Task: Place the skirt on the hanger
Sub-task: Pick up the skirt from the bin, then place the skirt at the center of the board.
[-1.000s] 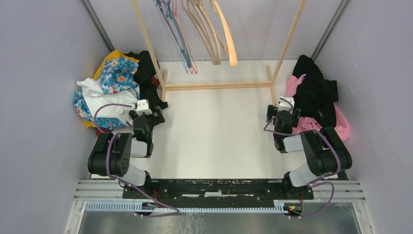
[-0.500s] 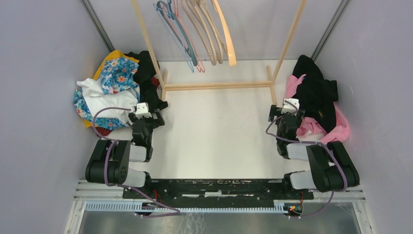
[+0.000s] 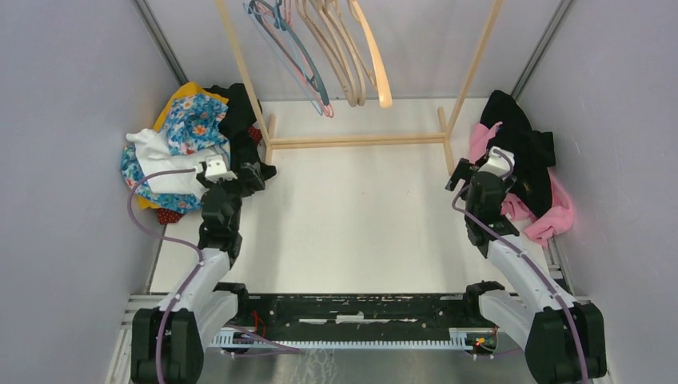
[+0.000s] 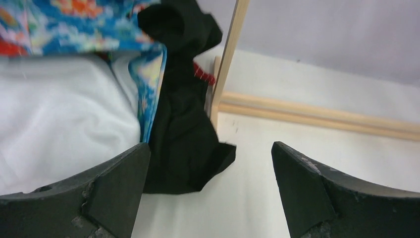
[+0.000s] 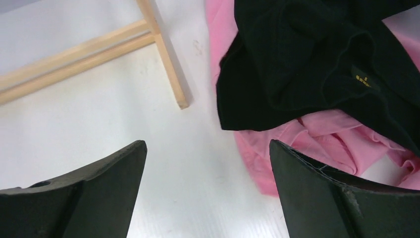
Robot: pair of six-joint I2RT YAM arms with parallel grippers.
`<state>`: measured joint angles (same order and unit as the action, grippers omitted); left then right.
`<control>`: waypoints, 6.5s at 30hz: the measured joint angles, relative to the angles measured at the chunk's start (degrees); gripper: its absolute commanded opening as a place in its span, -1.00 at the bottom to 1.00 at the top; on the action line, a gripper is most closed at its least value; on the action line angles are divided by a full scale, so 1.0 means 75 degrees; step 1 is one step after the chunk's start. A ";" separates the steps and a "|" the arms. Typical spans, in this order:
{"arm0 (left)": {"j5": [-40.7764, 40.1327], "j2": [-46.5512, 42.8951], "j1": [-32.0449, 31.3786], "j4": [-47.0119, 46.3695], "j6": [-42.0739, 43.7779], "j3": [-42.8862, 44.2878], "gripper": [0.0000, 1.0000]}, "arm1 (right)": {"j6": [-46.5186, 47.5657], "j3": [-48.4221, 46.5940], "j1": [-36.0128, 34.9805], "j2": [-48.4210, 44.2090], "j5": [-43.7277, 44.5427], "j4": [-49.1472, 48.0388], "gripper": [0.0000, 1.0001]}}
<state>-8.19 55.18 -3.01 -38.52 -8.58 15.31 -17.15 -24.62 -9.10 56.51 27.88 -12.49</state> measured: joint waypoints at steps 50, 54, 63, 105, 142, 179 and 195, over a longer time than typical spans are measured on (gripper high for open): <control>-0.0825 0.0178 -0.0017 0.8874 -0.3905 0.6070 0.98 | -0.1883 -0.2734 -0.0003 -0.1341 -0.5910 0.5881 0.92; -0.2291 0.1043 -0.0015 0.9410 -0.3494 0.6948 0.98 | -0.1880 -0.2734 -0.0003 -0.1093 -0.6076 0.5674 0.92; -0.4348 0.2541 0.0737 1.0588 -0.3593 0.8545 0.98 | -0.1999 -0.2734 -0.0003 -0.0670 -0.6691 0.5013 0.92; -0.2538 0.4776 0.1451 1.0844 -0.3048 1.0255 -0.94 | -0.1935 -0.3314 -0.0778 0.0286 -0.6959 0.5228 0.83; 0.5316 0.1067 -0.1740 0.9780 -0.4386 0.9664 -0.94 | -0.1483 -0.3593 -0.0822 -0.1020 -0.6677 0.5872 0.76; -0.1749 0.2833 -0.6111 1.1199 -0.4928 0.8215 0.97 | -0.0930 -0.3981 -0.1938 -0.2087 -0.5444 0.7627 0.73; -0.3197 0.0592 -0.3302 1.3767 -0.8734 0.4299 0.98 | -0.0871 -0.3459 -0.1938 -0.2168 -0.6295 0.7446 0.73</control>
<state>-32.16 59.61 -27.77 64.73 -74.08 47.55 -23.68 -50.57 -23.64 40.25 -19.33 43.35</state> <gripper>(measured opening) 0.989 0.865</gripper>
